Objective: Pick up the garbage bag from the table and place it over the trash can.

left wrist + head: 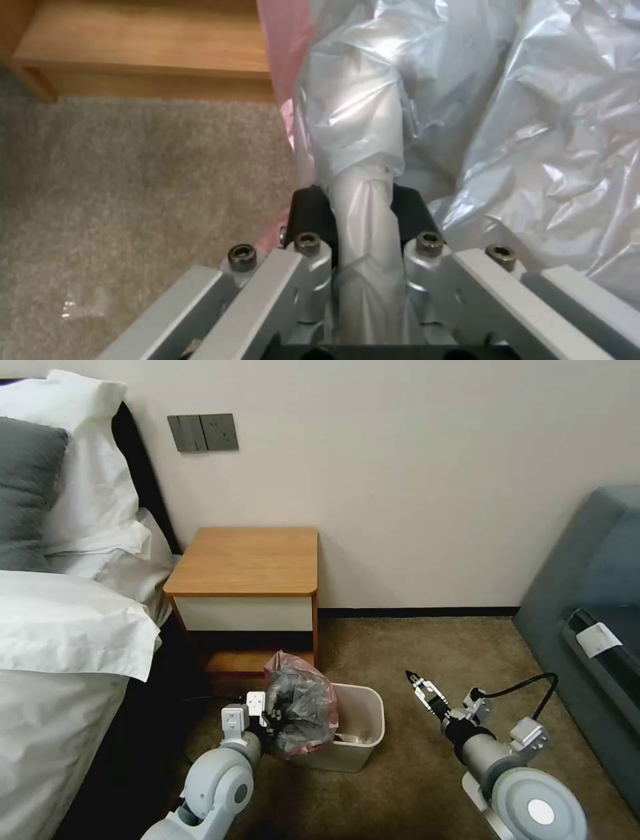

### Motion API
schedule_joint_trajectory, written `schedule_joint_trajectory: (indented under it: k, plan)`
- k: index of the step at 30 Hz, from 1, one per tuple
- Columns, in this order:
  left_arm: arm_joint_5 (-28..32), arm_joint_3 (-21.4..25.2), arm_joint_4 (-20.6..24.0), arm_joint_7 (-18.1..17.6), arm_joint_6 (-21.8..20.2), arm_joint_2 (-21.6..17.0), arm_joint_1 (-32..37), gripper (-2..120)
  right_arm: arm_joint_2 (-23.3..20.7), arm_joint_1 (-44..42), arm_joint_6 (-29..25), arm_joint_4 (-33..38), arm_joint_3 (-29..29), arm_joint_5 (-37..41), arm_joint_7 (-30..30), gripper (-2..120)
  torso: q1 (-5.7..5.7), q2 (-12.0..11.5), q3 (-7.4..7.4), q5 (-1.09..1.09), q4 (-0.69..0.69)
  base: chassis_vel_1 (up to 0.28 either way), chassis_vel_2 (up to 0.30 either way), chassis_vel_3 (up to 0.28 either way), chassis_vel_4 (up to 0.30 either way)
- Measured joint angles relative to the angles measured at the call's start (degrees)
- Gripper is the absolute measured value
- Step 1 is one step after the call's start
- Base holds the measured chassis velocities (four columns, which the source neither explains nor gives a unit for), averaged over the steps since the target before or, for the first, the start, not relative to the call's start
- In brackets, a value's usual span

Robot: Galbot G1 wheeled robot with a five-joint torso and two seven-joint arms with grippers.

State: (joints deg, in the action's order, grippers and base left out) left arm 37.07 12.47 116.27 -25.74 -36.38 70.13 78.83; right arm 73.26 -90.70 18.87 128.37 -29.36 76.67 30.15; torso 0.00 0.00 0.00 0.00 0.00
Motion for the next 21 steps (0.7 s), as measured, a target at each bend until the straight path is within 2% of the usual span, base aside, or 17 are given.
schedule_joint_trajectory:
  k: [4,8,9,13,17,21]
  plan:
    - [-0.1,0.1,0.2,0.0,1.3,0.0,0.5,8,0.1,-0.2,0.0,0.4,0.0,-0.3,-0.2,100,0.00,0.0,0.00,0.00,0.00,0.000,0.000,0.000,0.000]
    - [-0.6,0.9,0.6,0.6,6.0,-0.2,1.6,8,-0.1,-0.2,0.3,2.2,0.4,-1.1,-1.3,100,0.00,0.0,0.00,0.00,0.00,0.000,0.000,0.000,0.000]
    - [-0.6,0.9,0.6,0.6,6.0,-0.2,1.6,8,-0.1,-0.2,0.3,2.2,0.4,-1.1,-1.3,100,0.00,0.0,0.00,0.00,0.00,0.000,0.000,0.000,0.000]
    - [-2.2,2.6,1.3,3.8,12.0,-0.8,3.2,8,-1.1,0.7,1.4,4.9,1.6,-2.0,-2.9,100,0.00,0.0,0.00,0.00,0.00,0.000,0.000,0.000,0.000]
    - [-2.3,3.4,1.8,5.1,14.0,-1.0,3.9,8,-1.9,1.1,2.4,6.2,2.3,-2.3,-4.1,100,0.00,0.0,0.00,-0.01,0.00,0.000,0.000,0.000,0.000]
    - [-3.0,4.7,2.9,7.1,17.1,-1.1,5.3,8,-3.6,1.9,4.6,7.6,4.2,-5.8,-8.0,100,0.00,0.0,-0.01,0.00,0.00,0.000,0.000,0.000,0.000]
